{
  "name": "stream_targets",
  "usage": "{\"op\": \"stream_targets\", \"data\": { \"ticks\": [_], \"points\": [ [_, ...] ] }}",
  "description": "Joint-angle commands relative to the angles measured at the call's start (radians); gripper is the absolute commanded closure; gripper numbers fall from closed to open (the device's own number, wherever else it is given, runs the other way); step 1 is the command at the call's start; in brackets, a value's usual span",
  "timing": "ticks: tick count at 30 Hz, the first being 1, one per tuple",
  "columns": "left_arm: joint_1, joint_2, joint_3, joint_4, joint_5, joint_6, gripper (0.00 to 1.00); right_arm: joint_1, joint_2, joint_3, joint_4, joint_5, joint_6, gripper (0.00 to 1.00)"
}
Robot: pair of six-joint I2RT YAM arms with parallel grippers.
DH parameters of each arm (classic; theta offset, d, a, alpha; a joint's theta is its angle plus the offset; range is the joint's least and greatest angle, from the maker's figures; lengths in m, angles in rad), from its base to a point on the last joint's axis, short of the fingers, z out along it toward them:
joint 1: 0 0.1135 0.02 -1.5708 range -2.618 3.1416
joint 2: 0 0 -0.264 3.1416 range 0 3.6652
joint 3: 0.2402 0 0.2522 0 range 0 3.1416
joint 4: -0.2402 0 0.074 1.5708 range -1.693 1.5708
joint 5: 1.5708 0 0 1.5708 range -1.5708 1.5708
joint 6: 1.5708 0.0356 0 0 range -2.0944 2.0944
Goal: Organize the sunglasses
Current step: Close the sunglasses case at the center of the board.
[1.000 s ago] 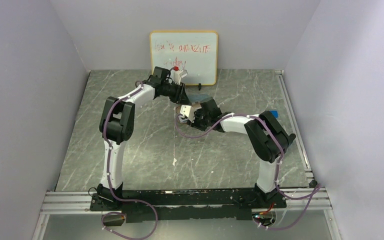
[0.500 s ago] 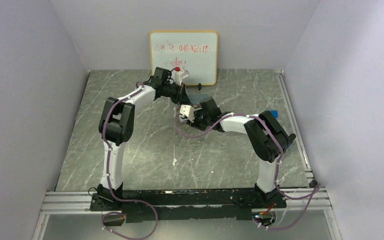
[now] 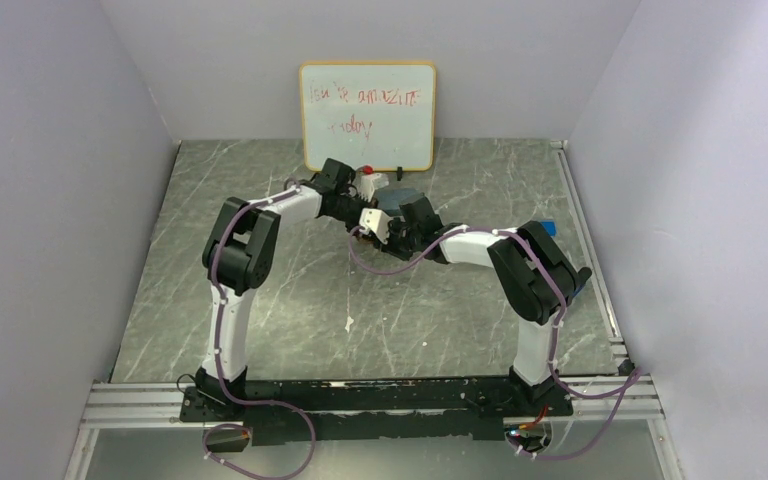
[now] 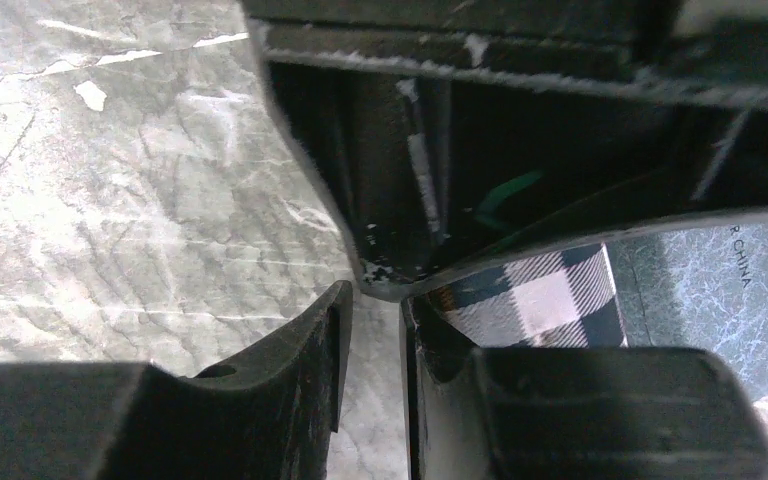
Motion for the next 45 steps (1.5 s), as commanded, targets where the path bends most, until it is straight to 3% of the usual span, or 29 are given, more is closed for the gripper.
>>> {"op": "stream_targets", "data": {
  "ticks": [1,10,13,18,20,21,23,24,32,42,45],
  "points": [
    [-0.002,-0.043,0.010,-0.019,-0.010,0.042,0.95,-0.003,-0.018,0.020,0.024,-0.013,-0.014,0.72],
    [0.010,-0.155,0.131,-0.027,-0.054,0.063,0.70,-0.074,-0.235,0.030,-0.211,-0.236,-0.101,0.66],
    [0.010,-0.214,0.115,-0.026,-0.103,0.117,0.58,-0.160,-0.319,0.018,-0.240,-0.308,-0.108,0.52],
    [0.010,-0.292,-0.010,0.016,-0.231,0.246,0.18,-0.240,-0.378,-0.048,-0.204,-0.243,-0.191,0.24],
    [0.011,-0.300,-0.053,0.023,-0.286,0.290,0.11,-0.255,-0.360,-0.051,-0.196,-0.228,-0.193,0.16],
    [0.010,-0.304,-0.075,0.024,-0.302,0.305,0.10,-0.257,-0.344,-0.047,-0.194,-0.216,-0.184,0.15],
    [0.008,-0.316,-0.127,0.041,-0.338,0.317,0.09,-0.258,-0.308,-0.039,-0.184,-0.191,-0.159,0.01],
    [0.008,-0.327,-0.159,0.064,-0.361,0.315,0.05,-0.257,-0.290,-0.041,-0.166,-0.171,-0.141,0.00],
    [-0.052,-0.398,-0.368,0.237,-0.665,0.363,0.04,-0.247,-0.153,-0.022,-0.065,-0.084,-0.071,0.00],
    [-0.091,-0.346,-0.392,0.291,-0.730,0.326,0.04,-0.210,-0.034,0.045,-0.051,-0.031,-0.008,0.00],
    [-0.104,-0.317,-0.378,0.293,-0.735,0.314,0.10,-0.204,-0.006,0.062,-0.049,-0.031,0.019,0.00]
  ]
}}
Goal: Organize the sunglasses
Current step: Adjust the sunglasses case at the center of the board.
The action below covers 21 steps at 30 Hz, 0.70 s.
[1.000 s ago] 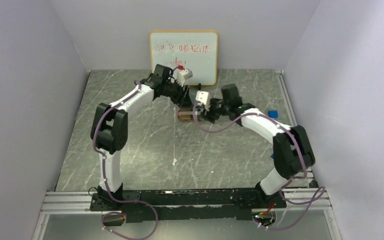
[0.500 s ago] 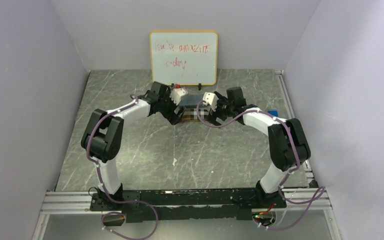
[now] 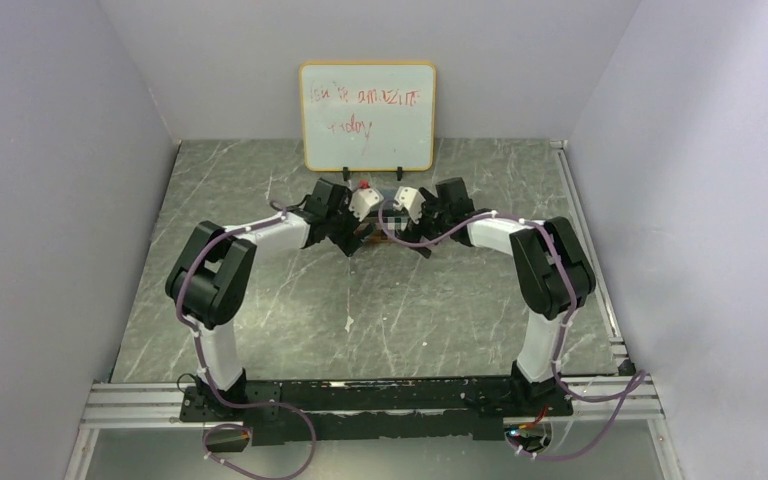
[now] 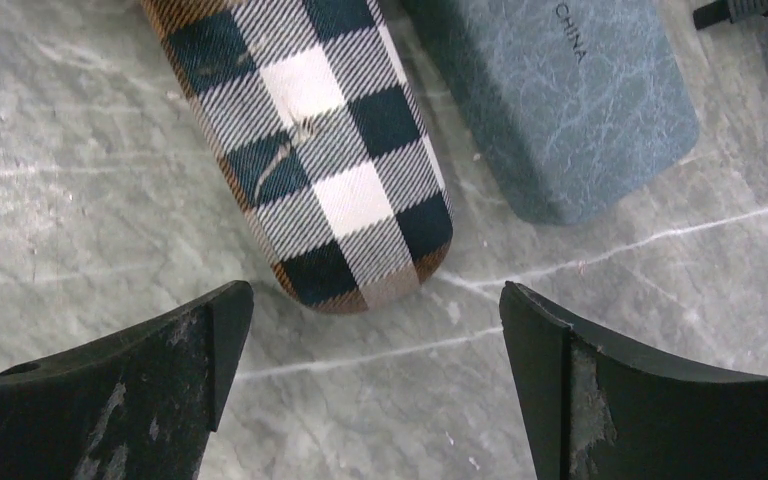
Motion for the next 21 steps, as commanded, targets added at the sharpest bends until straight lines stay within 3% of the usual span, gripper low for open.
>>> {"op": "stream_targets", "data": {
  "ticks": [1,9,16,21],
  "points": [
    [-0.027,0.022,0.030,0.046,-0.027,-0.016,0.13,0.010,0.037,0.061,0.042,0.020,0.062,0.00],
    [-0.050,0.075,0.065,0.025,-0.019,-0.023,0.34,0.010,0.057,0.071,0.049,0.034,0.094,0.04],
    [-0.068,0.113,0.091,0.019,-0.017,-0.029,0.49,0.012,0.101,0.105,0.039,0.042,0.127,0.19],
    [-0.086,0.138,0.123,0.021,-0.038,-0.033,0.50,0.011,0.106,0.118,0.041,0.037,0.138,0.25]
  ]
}}
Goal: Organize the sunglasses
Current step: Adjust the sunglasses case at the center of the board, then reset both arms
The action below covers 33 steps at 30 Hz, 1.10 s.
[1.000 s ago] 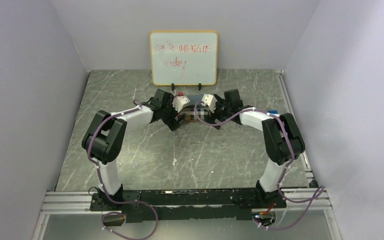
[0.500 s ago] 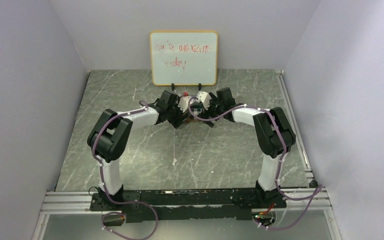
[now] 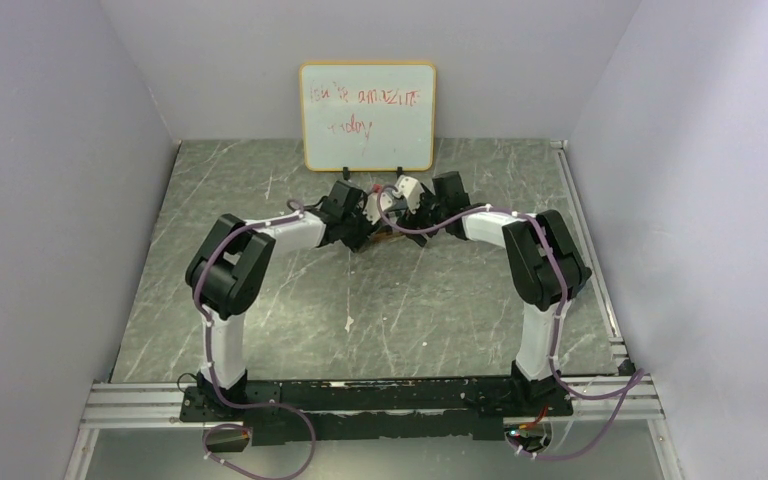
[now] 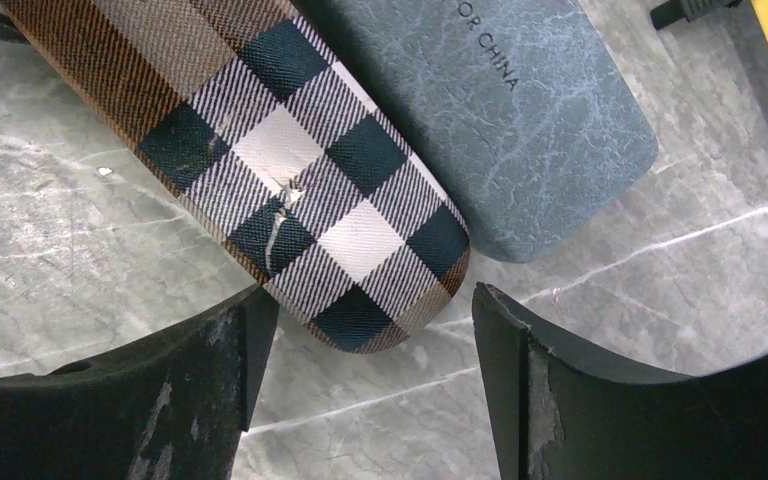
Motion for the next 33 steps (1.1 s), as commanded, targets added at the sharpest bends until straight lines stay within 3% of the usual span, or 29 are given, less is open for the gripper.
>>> {"op": "stream_targets", "data": {
  "ticks": [1,14,16,17,18,25,29,33],
  "points": [
    [-0.029,0.035,0.056,0.020,-0.016,-0.007,0.50,0.002,0.013,0.025,0.003,0.015,0.017,0.25],
    [-0.033,0.050,0.078,0.043,-0.119,-0.008,0.45,0.001,0.004,0.009,0.008,0.031,0.023,0.23],
    [-0.028,0.033,0.066,0.038,-0.122,-0.001,0.41,0.000,-0.014,0.008,-0.004,0.051,0.026,0.17],
    [-0.025,0.019,0.057,0.033,-0.122,0.002,0.38,0.001,-0.031,0.006,-0.014,0.065,0.026,0.03],
    [-0.018,0.003,0.046,0.027,-0.121,0.005,0.33,-0.001,-0.052,0.005,-0.025,0.080,0.028,0.01],
    [0.087,-0.246,-0.065,-0.067,0.038,0.034,0.05,-0.055,-0.325,-0.023,-0.235,0.135,0.055,0.00],
    [0.139,-0.442,-0.129,-0.187,0.177,0.097,0.04,-0.068,-0.530,-0.033,-0.417,0.124,0.081,0.00],
    [0.168,-0.658,-0.170,-0.344,0.244,0.134,0.04,-0.069,-0.721,0.026,-0.659,-0.021,0.155,0.00]
  ]
}}
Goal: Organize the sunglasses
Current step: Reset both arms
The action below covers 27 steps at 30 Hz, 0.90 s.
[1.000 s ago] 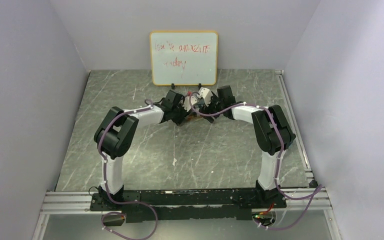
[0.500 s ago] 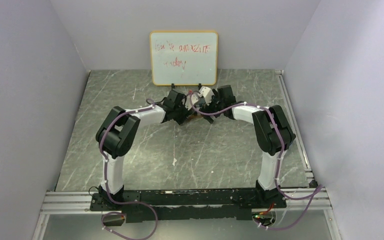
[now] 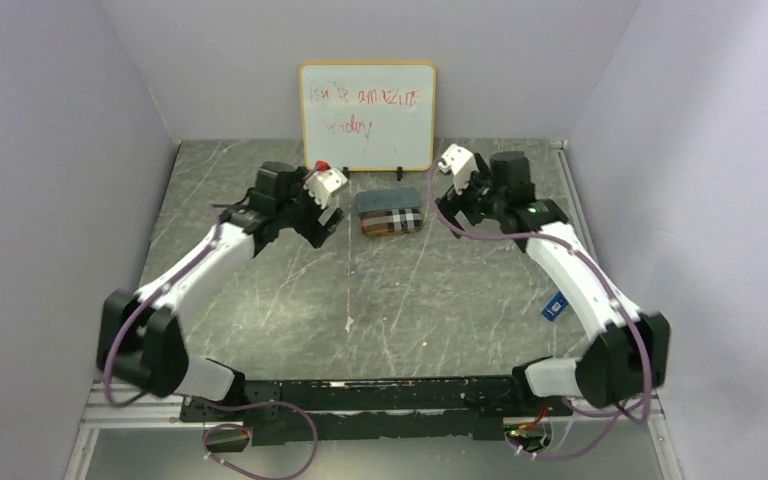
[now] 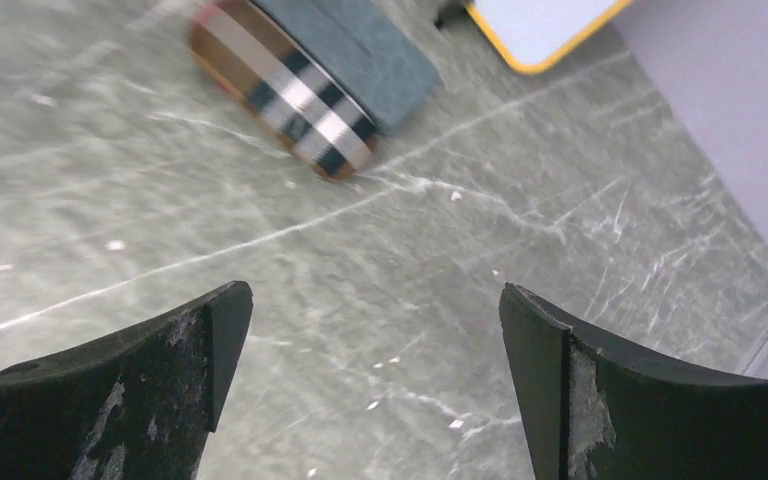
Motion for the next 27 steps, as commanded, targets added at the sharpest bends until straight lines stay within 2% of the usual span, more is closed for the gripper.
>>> {"op": "stream_targets", "data": {
  "ticks": [1,5,7,9,11,12,14,18,23,27],
  "points": [
    [0.014,-0.237,-0.045,-0.184,0.145,0.055,0.04,0.008,-0.216,0.044,-0.275,-0.166,0.125,0.00],
    [0.035,-0.451,-0.081,-0.322,0.199,0.084,0.04,0.008,-0.533,-0.052,-0.186,-0.280,0.243,0.00],
    [0.036,-0.519,-0.079,-0.419,0.203,0.117,0.05,0.002,-0.641,-0.055,-0.215,-0.320,0.249,0.00],
    [0.036,-0.625,-0.117,-0.448,0.172,0.130,0.11,-0.023,-0.685,-0.031,-0.273,-0.301,0.255,0.00],
    [0.038,-0.737,-0.176,-0.431,0.115,0.096,0.11,-0.041,-0.760,-0.033,-0.302,-0.242,0.240,0.00],
    [0.040,-0.790,-0.197,-0.430,0.122,0.105,0.15,-0.046,-0.788,-0.033,-0.322,-0.218,0.230,0.00],
    [0.058,-0.867,-0.227,-0.403,0.118,0.087,0.16,-0.047,-0.838,-0.037,-0.374,-0.190,0.201,0.00],
    [0.084,-0.883,-0.228,-0.396,0.137,0.071,0.16,-0.060,-0.959,-0.093,-0.454,-0.191,0.139,0.00],
    [0.098,-0.898,-0.267,-0.364,0.139,0.047,0.17,-0.103,-0.996,-0.093,-0.499,-0.209,0.105,0.00],
    [0.099,-0.909,-0.286,-0.358,0.159,0.047,0.18,-0.125,-1.001,-0.123,-0.435,-0.218,0.162,0.00]
  ]
}}
